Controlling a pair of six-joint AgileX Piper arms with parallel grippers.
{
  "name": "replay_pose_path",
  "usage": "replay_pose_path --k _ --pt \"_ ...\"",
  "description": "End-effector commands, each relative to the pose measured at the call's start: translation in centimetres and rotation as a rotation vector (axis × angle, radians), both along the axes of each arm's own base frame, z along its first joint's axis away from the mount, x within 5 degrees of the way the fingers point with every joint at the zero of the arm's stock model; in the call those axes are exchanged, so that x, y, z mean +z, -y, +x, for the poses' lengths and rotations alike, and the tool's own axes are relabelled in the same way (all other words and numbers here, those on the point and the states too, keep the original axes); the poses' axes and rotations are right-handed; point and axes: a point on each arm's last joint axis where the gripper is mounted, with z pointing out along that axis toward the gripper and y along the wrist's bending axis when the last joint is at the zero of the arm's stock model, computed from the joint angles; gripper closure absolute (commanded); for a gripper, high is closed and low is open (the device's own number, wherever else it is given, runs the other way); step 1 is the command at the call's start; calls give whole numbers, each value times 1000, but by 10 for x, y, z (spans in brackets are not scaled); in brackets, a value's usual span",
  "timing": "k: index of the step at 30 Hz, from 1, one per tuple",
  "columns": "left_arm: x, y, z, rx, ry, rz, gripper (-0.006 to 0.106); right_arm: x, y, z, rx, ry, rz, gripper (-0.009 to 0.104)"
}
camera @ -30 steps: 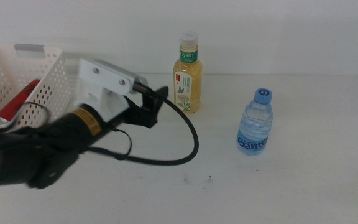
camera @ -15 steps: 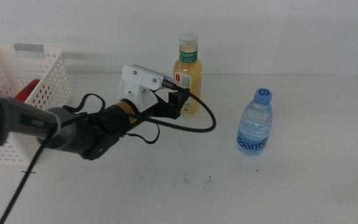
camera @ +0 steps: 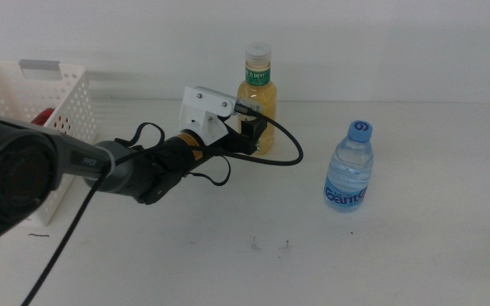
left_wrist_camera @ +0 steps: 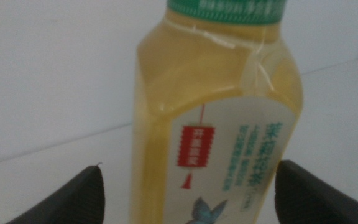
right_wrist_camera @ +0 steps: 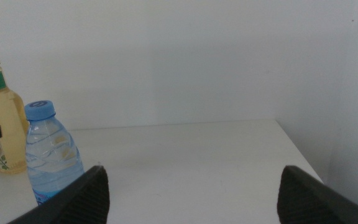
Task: Use arms to grab the bottles and put them into the dustbin to the left of the table.
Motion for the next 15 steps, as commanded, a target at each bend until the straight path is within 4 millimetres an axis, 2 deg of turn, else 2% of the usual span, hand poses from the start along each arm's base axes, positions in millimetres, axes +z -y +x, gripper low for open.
replay_pose_path --k 1,9,15 --pt "0 8 4 -1 -13 -13 7 -1 1 0 -9 6 -15 2" --pt "-5 23 21 10 -11 -22 7 -1 1 0 -9 6 -15 2" --pt "-11 27 33 23 -4 -29 7 -1 1 0 -9 6 -15 2"
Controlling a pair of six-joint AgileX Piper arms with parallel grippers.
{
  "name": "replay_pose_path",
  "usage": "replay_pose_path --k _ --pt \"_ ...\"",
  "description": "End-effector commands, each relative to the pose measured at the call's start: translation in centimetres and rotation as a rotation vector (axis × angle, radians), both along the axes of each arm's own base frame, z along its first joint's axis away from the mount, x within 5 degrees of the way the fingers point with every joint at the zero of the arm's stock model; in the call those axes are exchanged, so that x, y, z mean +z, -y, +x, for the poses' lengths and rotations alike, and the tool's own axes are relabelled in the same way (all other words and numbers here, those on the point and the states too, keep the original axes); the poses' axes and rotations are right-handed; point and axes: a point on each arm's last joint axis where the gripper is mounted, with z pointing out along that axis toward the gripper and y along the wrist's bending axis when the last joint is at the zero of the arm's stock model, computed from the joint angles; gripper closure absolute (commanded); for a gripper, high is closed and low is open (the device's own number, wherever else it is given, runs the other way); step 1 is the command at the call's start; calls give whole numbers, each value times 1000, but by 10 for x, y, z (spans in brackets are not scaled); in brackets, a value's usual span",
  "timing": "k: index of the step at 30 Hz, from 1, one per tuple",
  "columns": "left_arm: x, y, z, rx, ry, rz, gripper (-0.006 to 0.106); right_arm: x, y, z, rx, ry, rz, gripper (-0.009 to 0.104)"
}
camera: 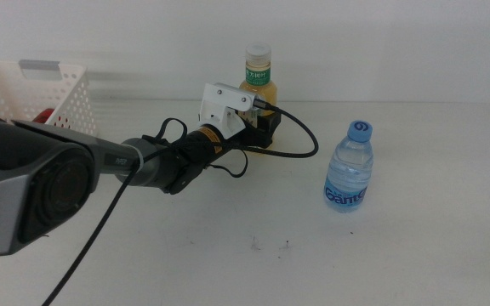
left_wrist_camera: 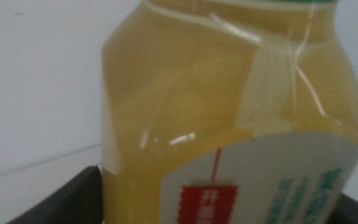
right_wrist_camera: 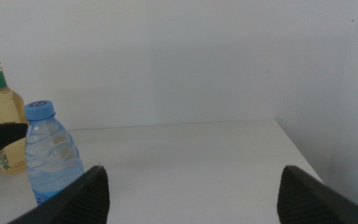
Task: Use arms to grab the bottles and put them into the dustbin to the left of the table.
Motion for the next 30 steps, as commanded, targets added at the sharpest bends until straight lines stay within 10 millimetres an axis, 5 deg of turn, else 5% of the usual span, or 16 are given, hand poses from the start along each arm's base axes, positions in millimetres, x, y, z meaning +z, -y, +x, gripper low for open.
replay_pose_path --k 1,11,13,19,21,30 --pt "-2 1 5 24 -7 -27 7 -1 1 0 -9 6 -15 2" --pt "-8 4 16 44 -19 -9 15 -1 1 0 -9 6 -15 2" --pt "-8 4 16 44 -22 -7 27 -1 1 0 -9 6 -15 2" --pt "7 4 10 -10 -13 87 89 -1 1 0 -9 6 -15 2" --pt "23 0 3 -13 -26 144 102 -1 1 0 -9 6 -15 2" --pt "91 -40 -74 58 -113 167 102 -1 1 0 -9 6 -15 2"
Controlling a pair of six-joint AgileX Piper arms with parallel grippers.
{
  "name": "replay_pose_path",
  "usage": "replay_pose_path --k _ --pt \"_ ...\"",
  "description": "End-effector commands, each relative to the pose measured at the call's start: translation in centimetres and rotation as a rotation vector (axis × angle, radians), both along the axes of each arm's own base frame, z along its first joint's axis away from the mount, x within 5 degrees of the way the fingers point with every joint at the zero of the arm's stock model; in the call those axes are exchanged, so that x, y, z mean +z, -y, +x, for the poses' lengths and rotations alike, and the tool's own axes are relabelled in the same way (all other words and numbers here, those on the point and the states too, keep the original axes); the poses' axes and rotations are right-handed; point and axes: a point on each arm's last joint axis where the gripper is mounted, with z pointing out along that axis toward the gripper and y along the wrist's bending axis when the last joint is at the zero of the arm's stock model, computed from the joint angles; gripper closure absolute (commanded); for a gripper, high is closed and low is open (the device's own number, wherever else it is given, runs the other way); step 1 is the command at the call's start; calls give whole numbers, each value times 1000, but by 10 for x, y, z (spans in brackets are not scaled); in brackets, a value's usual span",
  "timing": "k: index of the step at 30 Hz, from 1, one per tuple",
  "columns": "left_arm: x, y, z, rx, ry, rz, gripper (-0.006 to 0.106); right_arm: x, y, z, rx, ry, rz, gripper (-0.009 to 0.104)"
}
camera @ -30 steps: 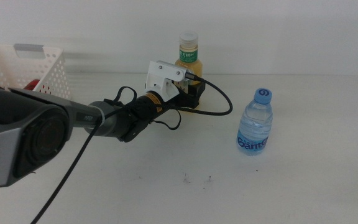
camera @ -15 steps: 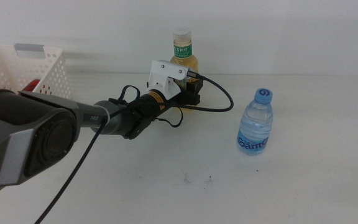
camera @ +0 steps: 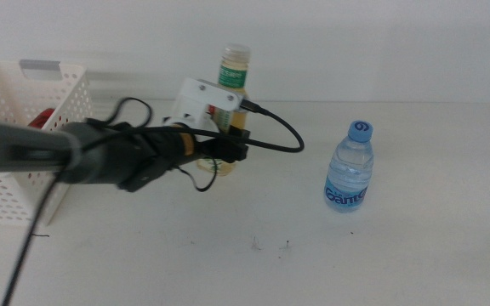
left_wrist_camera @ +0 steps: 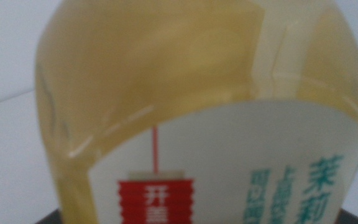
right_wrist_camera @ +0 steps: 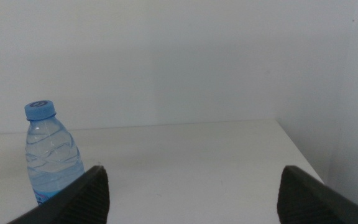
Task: Use arms to grab the bottles and put them into the dustbin to the left of the table.
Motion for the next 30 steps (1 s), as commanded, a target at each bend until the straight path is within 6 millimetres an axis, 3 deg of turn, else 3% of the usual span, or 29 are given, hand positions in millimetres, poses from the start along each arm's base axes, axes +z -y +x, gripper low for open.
replay_pose_path --k 1,10,14,20,25,30 --pt "47 -9 -18 26 72 -91 102 -1 1 0 -9 6 -15 2" --pt "150 -46 -75 212 61 -58 102 -1 1 0 -9 6 -15 2" --pt "190 -82 -79 317 -14 56 102 -1 1 0 -9 6 -15 2" --pt "241 -131 -73 248 -155 140 102 -1 1 0 -9 6 -15 2" --pt "265 -182 -67 297 -257 209 102 -1 1 0 -9 6 -15 2" --pt "261 -226 -46 306 -370 217 102 -1 1 0 -9 6 -15 2"
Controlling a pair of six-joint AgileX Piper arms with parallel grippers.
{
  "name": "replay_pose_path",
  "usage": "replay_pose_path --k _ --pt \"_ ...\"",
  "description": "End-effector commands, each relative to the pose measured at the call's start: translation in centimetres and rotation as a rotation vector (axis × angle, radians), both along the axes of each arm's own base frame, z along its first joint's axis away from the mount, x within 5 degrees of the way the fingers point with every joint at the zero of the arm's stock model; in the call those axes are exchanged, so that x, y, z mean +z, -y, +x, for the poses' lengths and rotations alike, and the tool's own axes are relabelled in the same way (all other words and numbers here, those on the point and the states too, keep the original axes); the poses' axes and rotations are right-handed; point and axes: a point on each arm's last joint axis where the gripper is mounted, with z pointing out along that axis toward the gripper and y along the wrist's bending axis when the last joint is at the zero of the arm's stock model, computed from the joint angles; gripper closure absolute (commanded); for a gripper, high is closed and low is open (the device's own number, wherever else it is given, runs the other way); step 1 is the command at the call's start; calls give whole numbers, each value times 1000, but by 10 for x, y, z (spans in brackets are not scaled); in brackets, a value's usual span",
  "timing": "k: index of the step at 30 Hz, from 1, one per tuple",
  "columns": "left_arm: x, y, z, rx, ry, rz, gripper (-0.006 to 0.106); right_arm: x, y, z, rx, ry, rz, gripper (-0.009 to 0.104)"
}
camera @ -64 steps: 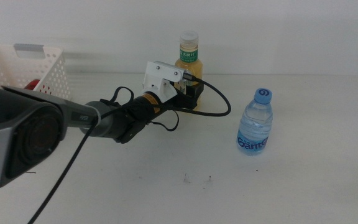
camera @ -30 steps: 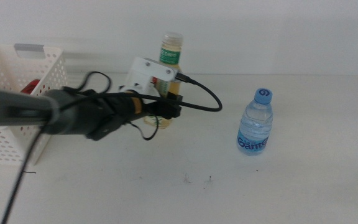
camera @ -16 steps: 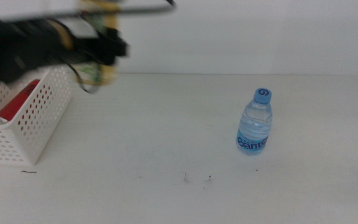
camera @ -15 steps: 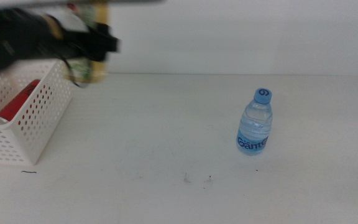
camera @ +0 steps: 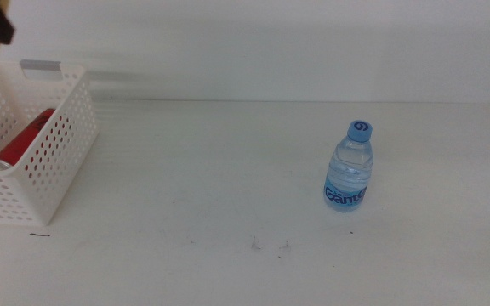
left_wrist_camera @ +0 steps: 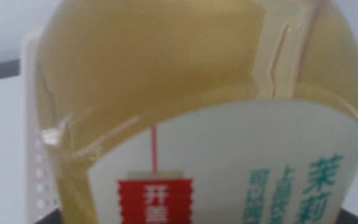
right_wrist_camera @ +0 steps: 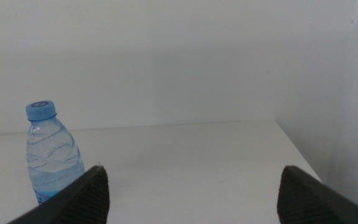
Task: Use arms to grab the bottles and put them into the dustbin to the left of the table.
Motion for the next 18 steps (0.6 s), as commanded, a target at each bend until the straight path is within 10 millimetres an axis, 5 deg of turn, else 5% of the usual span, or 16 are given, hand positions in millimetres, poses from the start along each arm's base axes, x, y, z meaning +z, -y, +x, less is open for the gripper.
replay_pose_path --k 1,7,18 --pt "5 -15 13 4 46 -22 102 -1 1 0 -9 6 -15 2" --pt "-30 -54 41 70 -37 -17 102 -1 1 0 -9 6 -15 2" --pt "-111 -74 80 32 -226 -10 102 -1 1 0 -9 6 -15 2"
